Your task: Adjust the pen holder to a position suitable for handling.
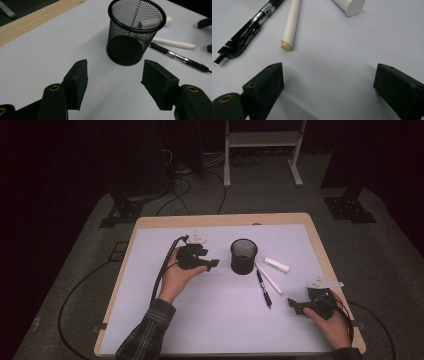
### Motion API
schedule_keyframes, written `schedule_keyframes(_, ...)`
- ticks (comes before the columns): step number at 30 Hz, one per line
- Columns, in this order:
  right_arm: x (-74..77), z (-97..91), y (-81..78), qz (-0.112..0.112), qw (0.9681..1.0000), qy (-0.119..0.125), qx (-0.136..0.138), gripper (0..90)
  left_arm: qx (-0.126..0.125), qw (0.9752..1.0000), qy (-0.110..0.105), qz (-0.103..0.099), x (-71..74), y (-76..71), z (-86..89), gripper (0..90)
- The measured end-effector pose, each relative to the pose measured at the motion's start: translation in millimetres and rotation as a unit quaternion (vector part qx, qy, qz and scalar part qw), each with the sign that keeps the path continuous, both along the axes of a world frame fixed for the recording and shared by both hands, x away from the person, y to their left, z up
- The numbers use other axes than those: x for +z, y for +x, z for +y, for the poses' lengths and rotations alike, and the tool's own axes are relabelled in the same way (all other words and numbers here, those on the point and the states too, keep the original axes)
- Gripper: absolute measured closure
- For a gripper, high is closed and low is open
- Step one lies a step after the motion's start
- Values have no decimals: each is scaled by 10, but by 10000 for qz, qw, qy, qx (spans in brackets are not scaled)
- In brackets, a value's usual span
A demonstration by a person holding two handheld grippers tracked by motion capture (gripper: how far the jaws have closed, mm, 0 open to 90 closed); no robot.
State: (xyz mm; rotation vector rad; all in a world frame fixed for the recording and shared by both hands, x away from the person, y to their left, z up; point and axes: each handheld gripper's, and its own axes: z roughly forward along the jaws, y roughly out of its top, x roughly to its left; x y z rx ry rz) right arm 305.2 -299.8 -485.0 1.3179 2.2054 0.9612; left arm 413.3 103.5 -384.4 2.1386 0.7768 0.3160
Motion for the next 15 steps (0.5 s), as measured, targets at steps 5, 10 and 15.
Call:
schedule_keyframes(5,-1,0,0,-5,10000,3,1,83,-33,10000,36,6,24,53,-74,378)
schedule_keyframes(10,0,0,-1,1,10000,3,-2,83,-44,10000,25,-15,78,110,-136,387)
schedule_keyframes(15,0,0,-1,-2,10000,1,-1,84,-86,9999,68,-40,135,163,-199,388)
